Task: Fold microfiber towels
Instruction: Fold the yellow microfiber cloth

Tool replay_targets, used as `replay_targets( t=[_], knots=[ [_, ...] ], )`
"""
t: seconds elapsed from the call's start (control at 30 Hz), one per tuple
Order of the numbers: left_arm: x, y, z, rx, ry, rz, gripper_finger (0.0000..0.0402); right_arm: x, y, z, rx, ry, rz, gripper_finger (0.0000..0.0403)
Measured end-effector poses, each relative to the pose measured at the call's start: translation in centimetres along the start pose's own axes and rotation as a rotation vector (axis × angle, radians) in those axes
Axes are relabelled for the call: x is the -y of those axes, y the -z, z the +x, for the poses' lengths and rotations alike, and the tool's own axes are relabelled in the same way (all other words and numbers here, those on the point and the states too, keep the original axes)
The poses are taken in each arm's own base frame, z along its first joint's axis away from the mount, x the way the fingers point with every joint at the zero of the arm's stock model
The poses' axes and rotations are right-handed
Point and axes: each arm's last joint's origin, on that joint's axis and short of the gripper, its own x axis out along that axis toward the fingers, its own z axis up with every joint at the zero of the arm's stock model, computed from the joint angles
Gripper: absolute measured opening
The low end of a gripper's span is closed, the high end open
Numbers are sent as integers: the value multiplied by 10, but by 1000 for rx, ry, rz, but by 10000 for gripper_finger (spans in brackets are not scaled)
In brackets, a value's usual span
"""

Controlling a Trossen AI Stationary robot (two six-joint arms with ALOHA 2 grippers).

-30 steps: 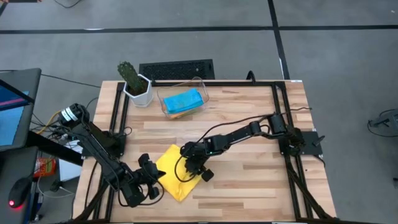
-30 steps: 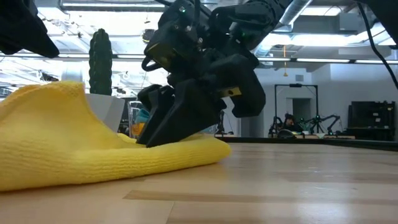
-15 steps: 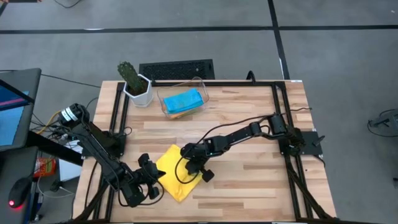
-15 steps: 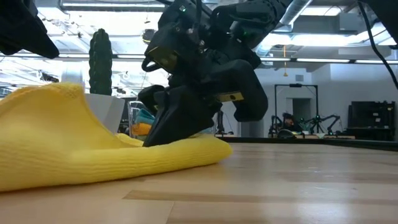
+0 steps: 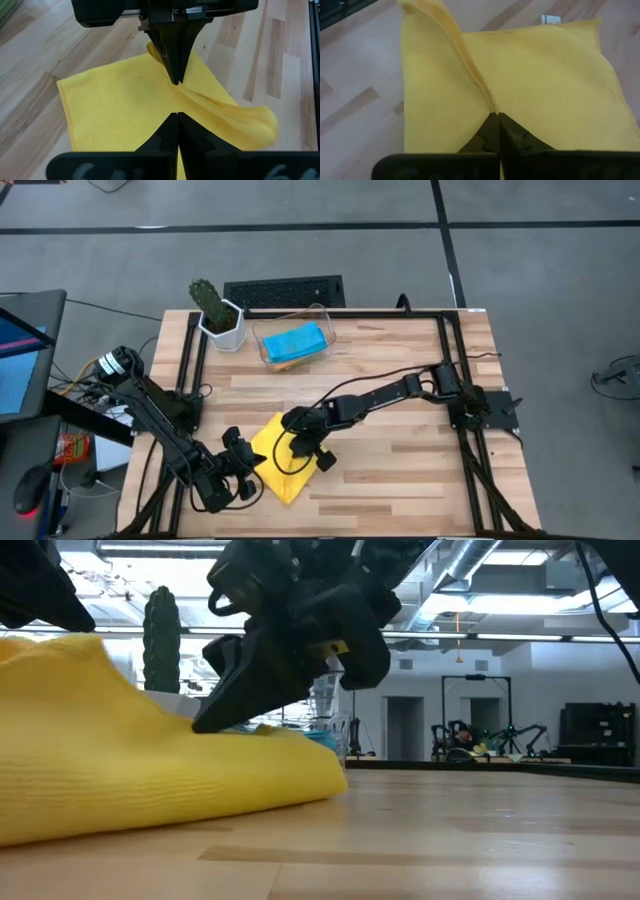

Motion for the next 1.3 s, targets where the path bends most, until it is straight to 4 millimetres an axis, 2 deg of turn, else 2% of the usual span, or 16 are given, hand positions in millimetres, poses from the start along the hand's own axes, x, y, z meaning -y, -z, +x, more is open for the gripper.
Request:
replay_targets(
  t=[0.4,0.9,1.0,1.1,1.2,1.3],
  knots=[
    [0,0,0,8,-4,7,0,5,2,-1,8,18,-7,26],
    [0,0,0,9,-3,6,0,8,4,-2,-13,49,0,116],
    [1,-1,0,12,5,-3,0,13,6,-5,-18,87,83,136],
    [4,-3,0,37,27,-34,0,25,-5,-29,19,118,215,142],
    [10,-9,0,112,61,-88,0,38,-15,-70,79,81,325,133],
    [19,-19,0,210,109,-125,0,42,-10,-100,96,-15,438,115]
  ],
)
